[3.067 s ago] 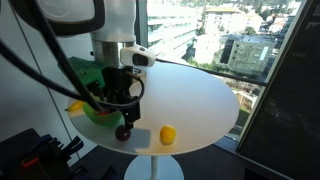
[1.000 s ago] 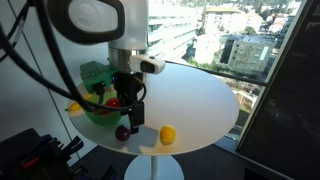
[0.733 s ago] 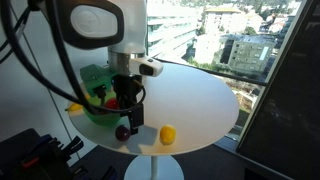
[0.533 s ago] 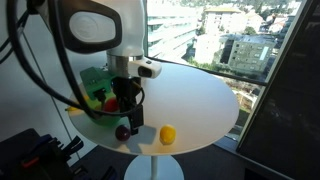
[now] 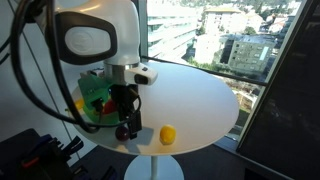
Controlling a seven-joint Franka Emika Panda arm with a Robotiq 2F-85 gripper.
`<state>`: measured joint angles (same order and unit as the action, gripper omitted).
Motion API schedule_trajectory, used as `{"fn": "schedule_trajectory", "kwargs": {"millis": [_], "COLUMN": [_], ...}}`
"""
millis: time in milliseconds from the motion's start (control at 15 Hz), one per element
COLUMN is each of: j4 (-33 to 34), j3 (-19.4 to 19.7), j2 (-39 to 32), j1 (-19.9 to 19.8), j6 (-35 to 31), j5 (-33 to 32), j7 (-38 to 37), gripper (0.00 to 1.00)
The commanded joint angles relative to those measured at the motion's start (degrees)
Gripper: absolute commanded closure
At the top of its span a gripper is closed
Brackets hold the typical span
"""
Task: Pick up the brown round object and put it in the green bowl
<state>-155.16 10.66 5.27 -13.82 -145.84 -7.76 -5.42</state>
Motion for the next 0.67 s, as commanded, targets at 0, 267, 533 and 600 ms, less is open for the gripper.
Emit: {"fn": "schedule_trajectory", "kwargs": {"millis": [0,267,533,600], "j4": [-1.0,-1.4,-1.5,-1.5], "j3": [0.2,0.2,0.2,0.3], "j2": [-0.3,-1.1,-2.1,-2.4], "j1": [0.5,0.9,1.1,1.2], "j6": [-2.4,-3.7,-5.0,-5.2], "j5": [0.1,0.3,0.3,0.4], "j7": [1.2,1.7,2.1,2.3], "gripper": [0.00,0.00,0.00,0.00]}}
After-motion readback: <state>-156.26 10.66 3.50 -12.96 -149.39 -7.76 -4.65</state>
